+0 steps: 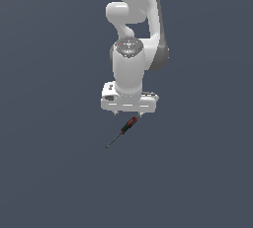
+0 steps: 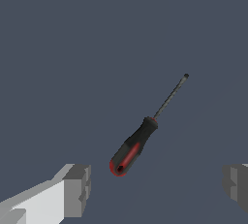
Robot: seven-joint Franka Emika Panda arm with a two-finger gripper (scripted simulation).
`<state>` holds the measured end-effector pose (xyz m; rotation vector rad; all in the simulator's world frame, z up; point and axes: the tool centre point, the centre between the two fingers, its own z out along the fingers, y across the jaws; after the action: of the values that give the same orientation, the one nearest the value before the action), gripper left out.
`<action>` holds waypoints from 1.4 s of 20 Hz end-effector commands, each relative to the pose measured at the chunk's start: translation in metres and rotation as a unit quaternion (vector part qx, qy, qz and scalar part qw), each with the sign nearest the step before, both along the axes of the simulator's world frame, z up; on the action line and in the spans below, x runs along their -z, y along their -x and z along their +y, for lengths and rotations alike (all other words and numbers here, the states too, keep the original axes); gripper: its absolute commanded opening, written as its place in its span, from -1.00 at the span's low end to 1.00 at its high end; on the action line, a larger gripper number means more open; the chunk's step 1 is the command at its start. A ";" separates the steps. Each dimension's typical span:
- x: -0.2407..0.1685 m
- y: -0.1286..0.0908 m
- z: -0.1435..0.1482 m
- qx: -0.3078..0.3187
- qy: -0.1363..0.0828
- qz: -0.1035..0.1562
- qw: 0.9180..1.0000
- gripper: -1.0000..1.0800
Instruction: Pick up the object and move it to a goal position.
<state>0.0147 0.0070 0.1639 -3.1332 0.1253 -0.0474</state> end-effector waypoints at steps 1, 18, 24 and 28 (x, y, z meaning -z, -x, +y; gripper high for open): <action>0.009 -0.002 -0.002 0.029 -0.002 0.002 1.000 0.92; 0.082 -0.010 -0.021 0.261 -0.005 0.014 0.965 0.92; 0.095 -0.011 -0.025 0.301 -0.003 0.015 0.953 0.92; 0.099 -0.011 -0.026 0.313 -0.003 0.015 0.950 0.92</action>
<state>0.0252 -0.0189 0.0665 -2.9468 1.0873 0.0005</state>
